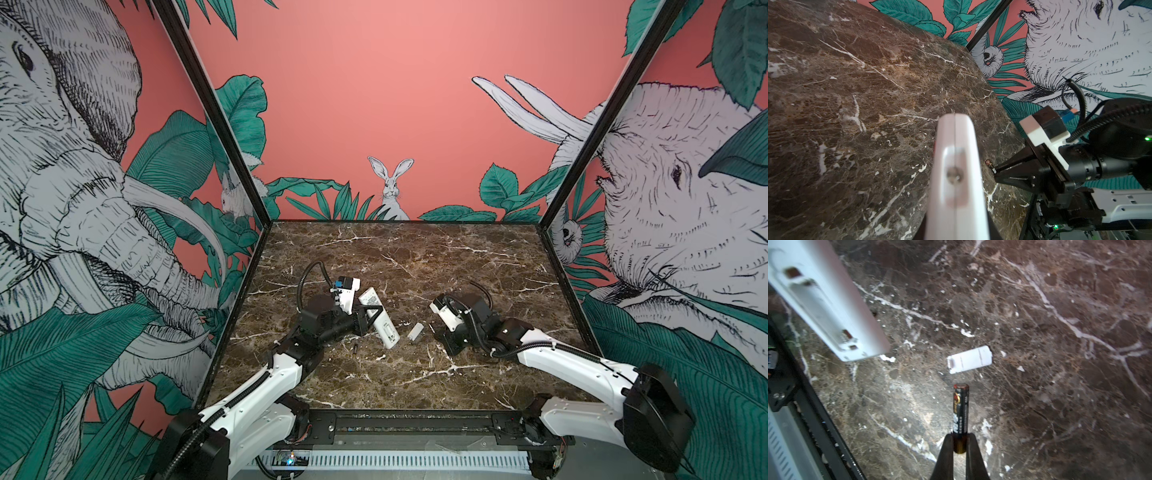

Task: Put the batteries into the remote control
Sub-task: 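Carry the battery with the right gripper to the remote's open compartment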

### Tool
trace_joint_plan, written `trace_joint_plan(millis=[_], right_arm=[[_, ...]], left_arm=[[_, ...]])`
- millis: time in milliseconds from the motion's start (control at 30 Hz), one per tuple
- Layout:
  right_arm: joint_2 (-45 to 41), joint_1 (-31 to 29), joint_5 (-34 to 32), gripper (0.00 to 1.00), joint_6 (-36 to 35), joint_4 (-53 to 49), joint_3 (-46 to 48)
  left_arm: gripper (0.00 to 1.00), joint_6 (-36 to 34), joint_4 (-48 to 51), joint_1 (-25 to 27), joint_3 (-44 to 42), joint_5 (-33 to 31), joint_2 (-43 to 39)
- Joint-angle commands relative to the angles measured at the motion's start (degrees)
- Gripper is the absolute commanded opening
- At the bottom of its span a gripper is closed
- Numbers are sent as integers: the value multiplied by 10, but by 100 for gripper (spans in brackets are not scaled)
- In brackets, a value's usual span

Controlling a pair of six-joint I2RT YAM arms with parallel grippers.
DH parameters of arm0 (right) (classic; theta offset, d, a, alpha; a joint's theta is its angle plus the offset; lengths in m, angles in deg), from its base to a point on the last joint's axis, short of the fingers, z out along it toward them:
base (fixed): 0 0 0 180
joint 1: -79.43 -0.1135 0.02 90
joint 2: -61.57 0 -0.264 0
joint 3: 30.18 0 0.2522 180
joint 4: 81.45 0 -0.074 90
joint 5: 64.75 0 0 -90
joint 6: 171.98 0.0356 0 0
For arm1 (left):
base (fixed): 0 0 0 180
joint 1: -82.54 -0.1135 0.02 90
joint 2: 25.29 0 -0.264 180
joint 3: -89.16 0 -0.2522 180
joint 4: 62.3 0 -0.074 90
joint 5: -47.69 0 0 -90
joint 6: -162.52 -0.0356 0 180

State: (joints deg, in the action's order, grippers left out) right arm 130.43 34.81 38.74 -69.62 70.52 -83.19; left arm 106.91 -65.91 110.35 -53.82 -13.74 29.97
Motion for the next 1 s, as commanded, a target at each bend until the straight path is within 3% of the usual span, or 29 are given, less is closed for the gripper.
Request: trace_joint_plan(millis=[0, 333, 533, 967], right_arm=[[-5, -32, 15, 8, 28, 64, -6], [69, -122, -26, 8, 68, 72, -85], [113, -130, -47, 8, 113, 38, -135], [166, -133, -65, 9, 123, -110, -244]], left_arm=[[0, 40, -12, -4, 25, 25, 15], [0, 111, -69, -58, 23, 97, 71], [0, 136, -116, -87, 11, 133, 85], [0, 156, -164, -103, 5, 160, 114]])
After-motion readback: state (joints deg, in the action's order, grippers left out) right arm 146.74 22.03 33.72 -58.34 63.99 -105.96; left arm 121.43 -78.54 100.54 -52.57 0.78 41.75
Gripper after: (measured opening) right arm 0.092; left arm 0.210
